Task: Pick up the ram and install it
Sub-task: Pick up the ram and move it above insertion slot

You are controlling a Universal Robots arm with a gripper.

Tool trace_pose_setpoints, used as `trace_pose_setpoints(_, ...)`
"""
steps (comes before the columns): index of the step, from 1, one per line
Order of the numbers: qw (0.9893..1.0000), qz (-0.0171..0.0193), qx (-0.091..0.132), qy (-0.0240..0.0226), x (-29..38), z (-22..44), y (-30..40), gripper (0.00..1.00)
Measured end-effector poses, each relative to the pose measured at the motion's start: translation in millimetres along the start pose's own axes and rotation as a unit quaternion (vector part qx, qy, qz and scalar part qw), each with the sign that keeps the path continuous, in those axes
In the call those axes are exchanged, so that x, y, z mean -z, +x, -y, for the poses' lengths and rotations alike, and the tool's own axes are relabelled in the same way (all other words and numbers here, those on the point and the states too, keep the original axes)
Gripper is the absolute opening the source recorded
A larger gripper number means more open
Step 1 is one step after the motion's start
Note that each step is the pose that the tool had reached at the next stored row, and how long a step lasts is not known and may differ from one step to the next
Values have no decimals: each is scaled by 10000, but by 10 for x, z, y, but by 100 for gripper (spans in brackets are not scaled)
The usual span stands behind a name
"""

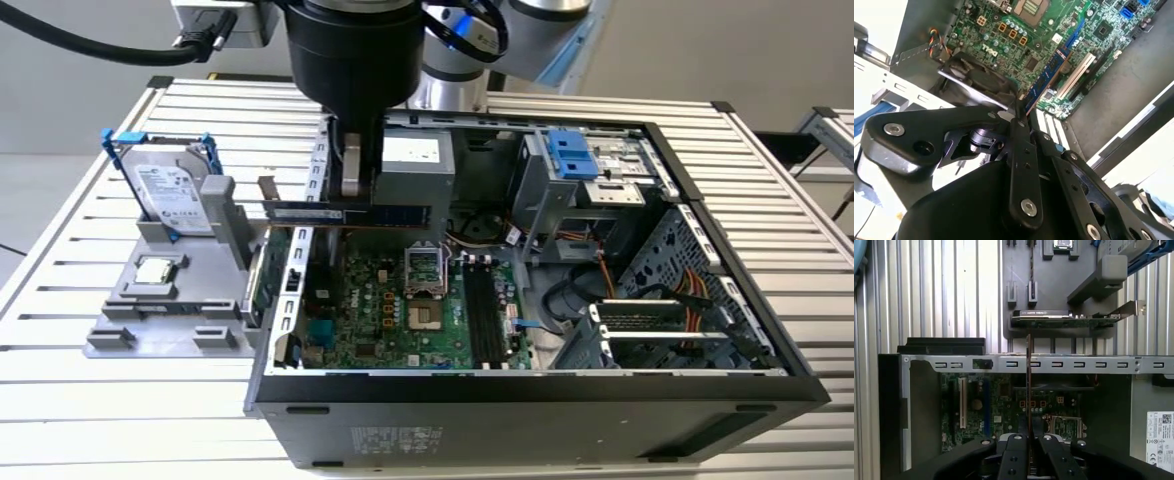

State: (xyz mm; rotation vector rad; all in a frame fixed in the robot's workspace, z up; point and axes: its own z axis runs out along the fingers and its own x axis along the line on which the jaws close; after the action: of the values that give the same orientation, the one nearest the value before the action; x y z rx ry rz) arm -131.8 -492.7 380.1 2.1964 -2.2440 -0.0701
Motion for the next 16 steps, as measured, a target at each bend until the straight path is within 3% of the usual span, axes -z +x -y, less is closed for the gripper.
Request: trace_pose_setpoints(16, 10000, 1, 0, 0, 5, 170, -4, 0)
